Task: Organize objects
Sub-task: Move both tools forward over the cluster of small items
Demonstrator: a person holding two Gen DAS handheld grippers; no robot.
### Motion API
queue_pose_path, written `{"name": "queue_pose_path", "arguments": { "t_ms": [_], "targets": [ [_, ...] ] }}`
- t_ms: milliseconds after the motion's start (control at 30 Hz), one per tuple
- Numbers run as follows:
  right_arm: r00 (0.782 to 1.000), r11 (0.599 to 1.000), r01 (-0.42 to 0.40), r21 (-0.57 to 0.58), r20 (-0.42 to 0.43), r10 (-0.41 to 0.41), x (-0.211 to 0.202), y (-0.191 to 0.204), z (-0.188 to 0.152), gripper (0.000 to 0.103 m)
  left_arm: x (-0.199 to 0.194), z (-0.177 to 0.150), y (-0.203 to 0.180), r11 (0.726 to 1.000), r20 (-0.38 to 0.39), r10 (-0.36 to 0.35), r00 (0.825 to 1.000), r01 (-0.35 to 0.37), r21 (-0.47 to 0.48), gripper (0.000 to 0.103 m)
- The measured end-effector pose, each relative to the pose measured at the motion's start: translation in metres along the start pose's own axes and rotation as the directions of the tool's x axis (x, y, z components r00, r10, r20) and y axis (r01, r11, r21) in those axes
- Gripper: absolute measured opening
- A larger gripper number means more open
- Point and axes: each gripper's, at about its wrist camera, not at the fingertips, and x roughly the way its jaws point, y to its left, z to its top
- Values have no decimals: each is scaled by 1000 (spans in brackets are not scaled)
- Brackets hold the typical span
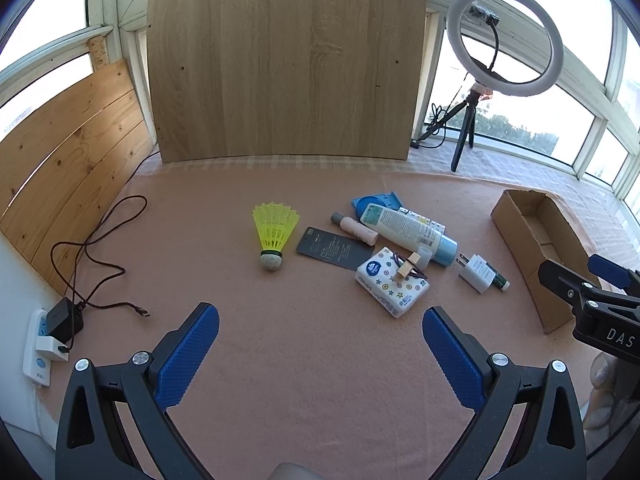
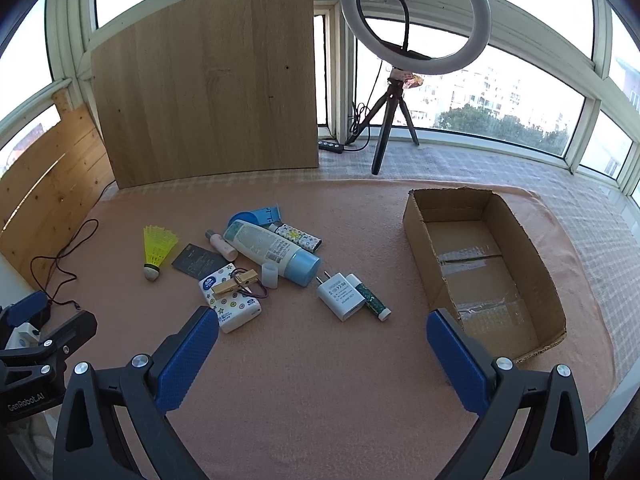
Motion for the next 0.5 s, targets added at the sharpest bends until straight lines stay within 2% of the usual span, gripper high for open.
{"name": "queue_pose_path", "arguments": {
  "t_ms": [267,500],
  "targets": [
    [996,998,-53,-37,-69,50,59,3,35,103,40,26,1,1000,-20,-1,1000,1,23,103],
    [975,990,-143,17,-167,144,112,0,65,103,99,65,2,1000,-66,-10,998,11,28,103]
  ]
}}
